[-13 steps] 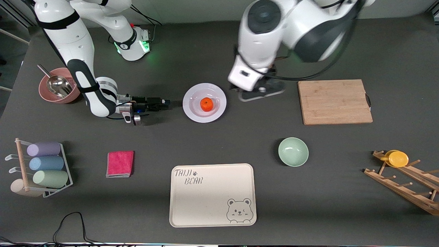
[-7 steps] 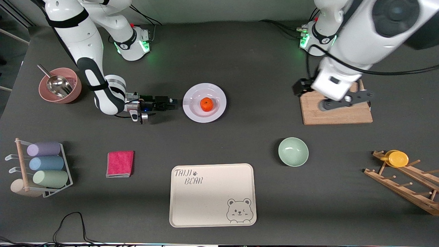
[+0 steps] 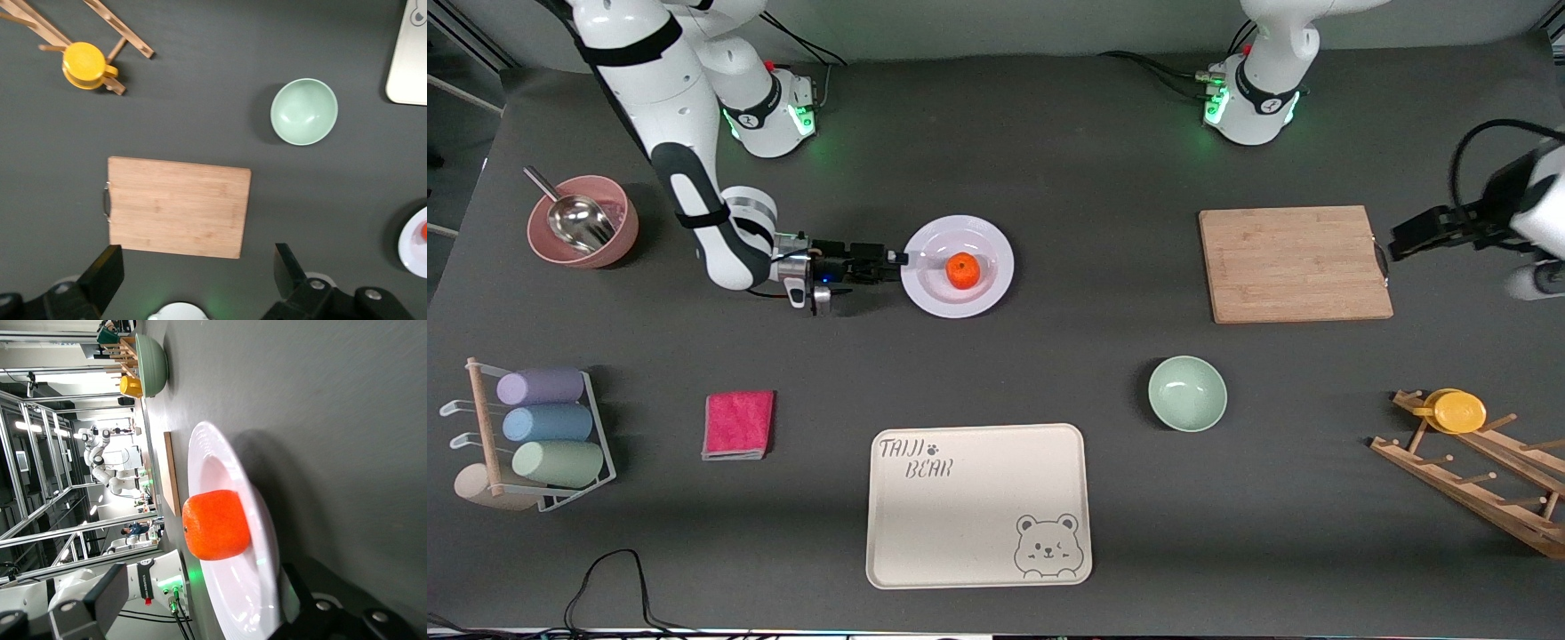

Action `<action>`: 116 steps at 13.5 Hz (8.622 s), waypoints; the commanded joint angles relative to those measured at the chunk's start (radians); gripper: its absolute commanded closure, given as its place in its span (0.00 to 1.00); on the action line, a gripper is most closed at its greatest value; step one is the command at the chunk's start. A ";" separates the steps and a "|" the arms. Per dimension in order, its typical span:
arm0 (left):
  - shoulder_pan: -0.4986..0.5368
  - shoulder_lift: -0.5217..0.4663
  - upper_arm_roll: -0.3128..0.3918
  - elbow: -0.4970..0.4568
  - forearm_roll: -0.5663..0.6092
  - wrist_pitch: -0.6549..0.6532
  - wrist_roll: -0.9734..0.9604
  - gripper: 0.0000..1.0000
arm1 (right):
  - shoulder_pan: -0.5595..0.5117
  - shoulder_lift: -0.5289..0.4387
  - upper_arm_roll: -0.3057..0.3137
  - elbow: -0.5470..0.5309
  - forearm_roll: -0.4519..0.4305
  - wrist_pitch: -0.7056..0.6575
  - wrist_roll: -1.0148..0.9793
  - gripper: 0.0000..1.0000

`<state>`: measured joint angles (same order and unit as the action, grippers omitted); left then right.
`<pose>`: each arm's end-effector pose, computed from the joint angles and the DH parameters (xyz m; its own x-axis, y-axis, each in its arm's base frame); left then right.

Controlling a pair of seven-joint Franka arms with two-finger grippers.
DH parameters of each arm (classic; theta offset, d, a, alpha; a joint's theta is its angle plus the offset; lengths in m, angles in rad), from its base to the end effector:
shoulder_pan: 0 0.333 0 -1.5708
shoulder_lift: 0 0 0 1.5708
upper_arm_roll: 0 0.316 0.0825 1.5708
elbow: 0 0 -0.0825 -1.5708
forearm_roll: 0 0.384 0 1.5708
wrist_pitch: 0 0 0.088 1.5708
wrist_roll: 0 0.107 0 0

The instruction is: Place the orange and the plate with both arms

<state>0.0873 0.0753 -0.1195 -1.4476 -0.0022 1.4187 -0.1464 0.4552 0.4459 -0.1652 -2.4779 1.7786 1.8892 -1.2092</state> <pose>0.5617 -0.0155 0.6274 0.9881 0.1132 -0.1040 0.1134 -0.9935 -0.0041 0.3792 0.1795 0.1120 0.9940 -0.0110 -0.1085 -0.1061 -0.3280 -0.9387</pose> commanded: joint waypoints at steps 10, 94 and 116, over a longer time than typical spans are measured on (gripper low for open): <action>-0.090 -0.043 0.103 -0.085 -0.002 0.075 0.159 0.00 | 0.055 0.048 0.001 -0.019 0.145 0.008 -0.164 0.06; -0.100 -0.031 0.095 -0.091 0.008 0.077 0.205 0.00 | -0.093 0.804 -0.056 1.459 0.028 0.183 0.620 0.60; -0.106 -0.032 0.095 -0.088 0.010 0.083 0.203 0.00 | -0.109 0.502 -0.139 1.244 -0.606 0.171 0.852 0.00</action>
<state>-0.0065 0.0579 -0.0310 -1.5231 0.0000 1.4866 0.0610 0.3325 1.0717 -0.3061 -1.0847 1.2702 2.0667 -0.3712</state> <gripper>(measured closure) 0.000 0.000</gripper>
